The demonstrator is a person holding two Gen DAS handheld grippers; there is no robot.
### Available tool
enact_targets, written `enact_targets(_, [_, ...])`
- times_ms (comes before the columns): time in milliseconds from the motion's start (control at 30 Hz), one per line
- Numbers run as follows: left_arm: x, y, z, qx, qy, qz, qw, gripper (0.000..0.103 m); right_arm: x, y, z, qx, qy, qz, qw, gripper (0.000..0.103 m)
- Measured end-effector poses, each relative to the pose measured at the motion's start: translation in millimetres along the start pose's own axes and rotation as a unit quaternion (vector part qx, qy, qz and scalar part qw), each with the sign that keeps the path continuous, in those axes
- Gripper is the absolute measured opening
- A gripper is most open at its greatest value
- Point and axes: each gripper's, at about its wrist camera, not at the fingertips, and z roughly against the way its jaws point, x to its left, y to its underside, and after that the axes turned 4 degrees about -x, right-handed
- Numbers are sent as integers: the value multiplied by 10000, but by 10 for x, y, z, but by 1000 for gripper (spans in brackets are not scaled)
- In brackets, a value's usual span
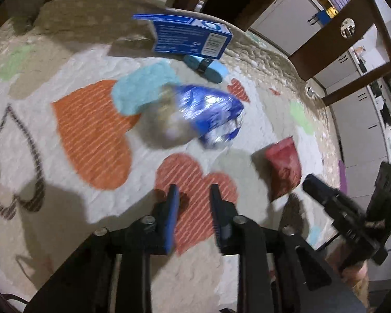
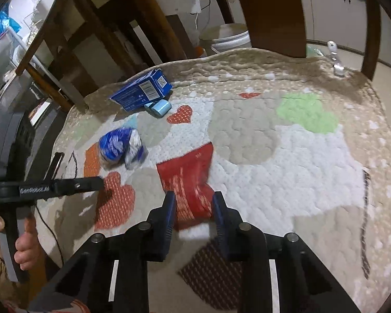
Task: Collect trash
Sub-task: 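Grasp the blue-wrapped roll with left tool while right grasps red snack bag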
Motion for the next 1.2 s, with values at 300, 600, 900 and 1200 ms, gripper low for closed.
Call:
enact_targets(300, [-129, -70, 401, -965, -980, -1322, 9816, 71, 12, 92, -22, -23, 227, 101, 9997, 71])
enact_targets(600, [-620, -642, -60, -1055, -1104, -2938, 9436, 84, 90, 88, -256, 110, 283, 229, 9993, 77])
enact_targets(900, [-216, -660, -517, 166, -486, -2043, 9776, 58, 94, 8, -441, 27, 370, 264, 9990, 74])
enact_targets(1200, [-43, -207, -205, 91, -276, -1577, 9871, 65, -39, 73, -329, 273, 84, -140, 9995, 50])
